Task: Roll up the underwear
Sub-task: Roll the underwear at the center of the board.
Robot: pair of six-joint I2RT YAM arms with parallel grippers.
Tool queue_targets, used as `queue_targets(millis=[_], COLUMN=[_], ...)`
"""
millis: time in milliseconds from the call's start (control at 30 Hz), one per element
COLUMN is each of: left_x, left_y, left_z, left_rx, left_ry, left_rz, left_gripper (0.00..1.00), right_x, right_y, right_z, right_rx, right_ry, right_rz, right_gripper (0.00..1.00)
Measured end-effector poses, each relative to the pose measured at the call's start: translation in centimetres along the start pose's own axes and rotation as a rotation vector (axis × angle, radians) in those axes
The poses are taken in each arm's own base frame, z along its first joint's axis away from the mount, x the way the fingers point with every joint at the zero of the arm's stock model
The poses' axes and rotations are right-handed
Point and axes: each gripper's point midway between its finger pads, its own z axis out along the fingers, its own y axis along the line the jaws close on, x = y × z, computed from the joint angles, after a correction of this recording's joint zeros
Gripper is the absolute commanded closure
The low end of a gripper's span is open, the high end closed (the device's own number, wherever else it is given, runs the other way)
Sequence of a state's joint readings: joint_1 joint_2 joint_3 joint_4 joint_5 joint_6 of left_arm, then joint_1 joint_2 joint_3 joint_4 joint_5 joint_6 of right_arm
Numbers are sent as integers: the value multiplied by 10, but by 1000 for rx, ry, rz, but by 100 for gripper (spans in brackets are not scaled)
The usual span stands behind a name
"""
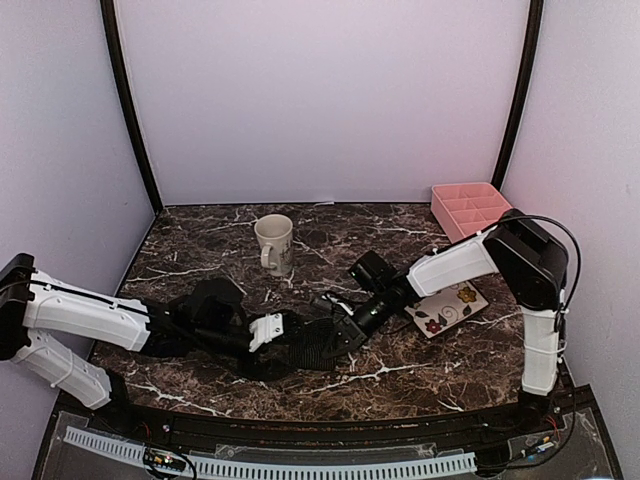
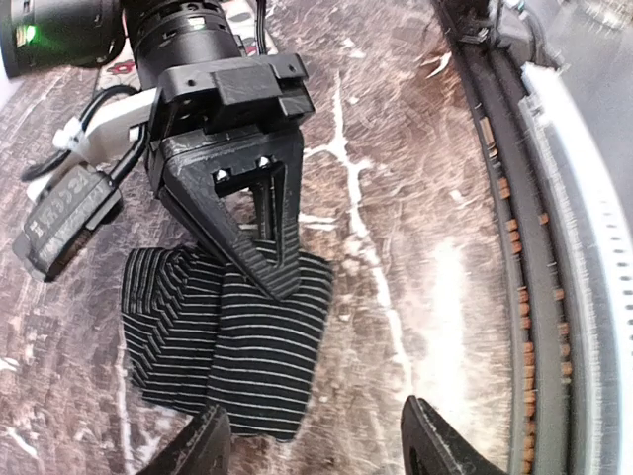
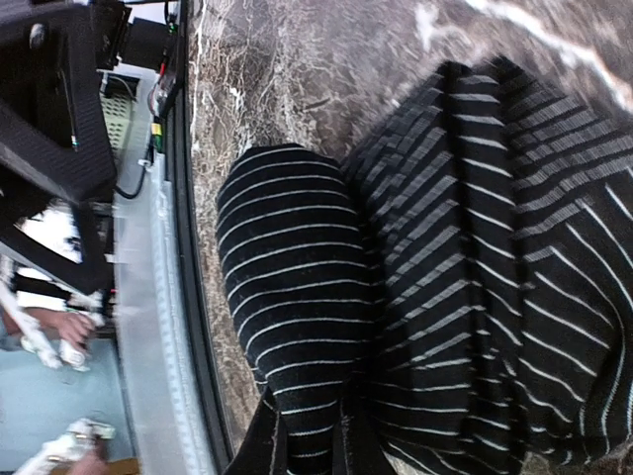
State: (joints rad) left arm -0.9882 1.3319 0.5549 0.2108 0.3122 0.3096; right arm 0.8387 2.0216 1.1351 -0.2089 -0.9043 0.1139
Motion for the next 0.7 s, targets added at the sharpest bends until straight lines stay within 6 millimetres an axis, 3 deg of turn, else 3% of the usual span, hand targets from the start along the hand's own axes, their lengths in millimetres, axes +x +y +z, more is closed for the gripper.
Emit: queue_targets(millis=[433, 567, 700], left_x=[9, 19, 20], left_y=[1, 3, 3], left_z=[53, 65, 69], left_rx=[-27, -17, -5], left_ry=[110, 153, 165], left_rz=[238, 281, 285], left_gripper=[43, 67, 78], right_x=[8, 8, 9], right_y=[-2, -3, -4], right_z=[-1, -1, -1], right_rx=[-134, -147, -141], right_ry=[57, 65, 66], right_rz=[196, 228, 235], right_gripper=[100, 98, 80])
